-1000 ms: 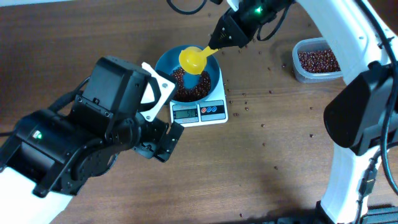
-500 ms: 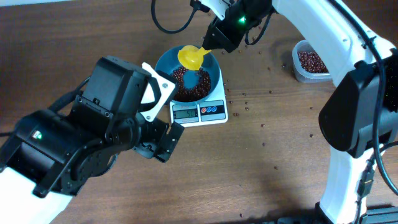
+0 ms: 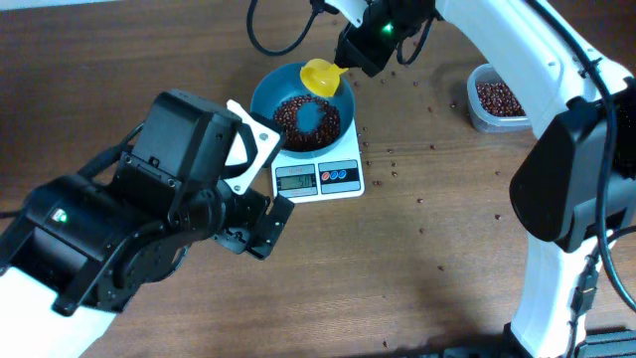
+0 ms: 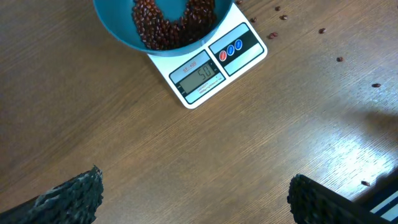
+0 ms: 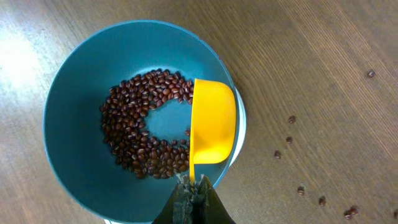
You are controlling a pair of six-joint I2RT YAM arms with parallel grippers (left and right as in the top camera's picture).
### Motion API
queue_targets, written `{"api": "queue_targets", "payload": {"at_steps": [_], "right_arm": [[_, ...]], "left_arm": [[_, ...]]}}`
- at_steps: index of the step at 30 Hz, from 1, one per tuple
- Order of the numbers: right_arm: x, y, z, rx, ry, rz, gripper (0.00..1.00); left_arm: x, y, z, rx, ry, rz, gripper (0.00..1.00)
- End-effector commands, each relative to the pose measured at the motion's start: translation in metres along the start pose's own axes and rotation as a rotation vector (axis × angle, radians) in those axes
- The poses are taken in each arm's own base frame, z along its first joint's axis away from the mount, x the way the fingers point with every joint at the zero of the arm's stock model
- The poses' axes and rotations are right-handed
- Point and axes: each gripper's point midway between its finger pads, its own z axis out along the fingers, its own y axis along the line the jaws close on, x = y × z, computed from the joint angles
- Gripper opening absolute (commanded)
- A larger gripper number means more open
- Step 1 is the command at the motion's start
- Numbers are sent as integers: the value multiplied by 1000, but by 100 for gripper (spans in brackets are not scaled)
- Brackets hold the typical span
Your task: Scoop item into bowl and weigh 50g on scale
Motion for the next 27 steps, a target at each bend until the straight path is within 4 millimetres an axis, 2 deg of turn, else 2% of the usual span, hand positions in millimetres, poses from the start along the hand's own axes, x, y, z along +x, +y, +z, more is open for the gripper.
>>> {"api": "queue_targets", "payload": {"at_steps": [1,10,15,19,22,25,27], "right_arm": [[1,0,0,11,9,-8,4],[2,0,-2,10,14,-6,4],[7,-11,-9,25,2,30,4],[-9,1,-21,-27,-73,23,4],[-29,12,-38,-72,-156,29,4],[-38,20,-61,-62,-196,11,4],[-44,20,-84,4,-222,-17,4]], "left_arm": [[-6,3,-5,-9,-20,4,99],[-6,3,-5,-9,-20,4,99],[-6,3,-5,-9,-20,4,99],[-6,3,-5,-9,-20,4,99],[-6,3,-5,-9,-20,4,99],[-6,3,-5,-9,-20,4,99],[-6,3,-5,-9,-20,4,99]]}}
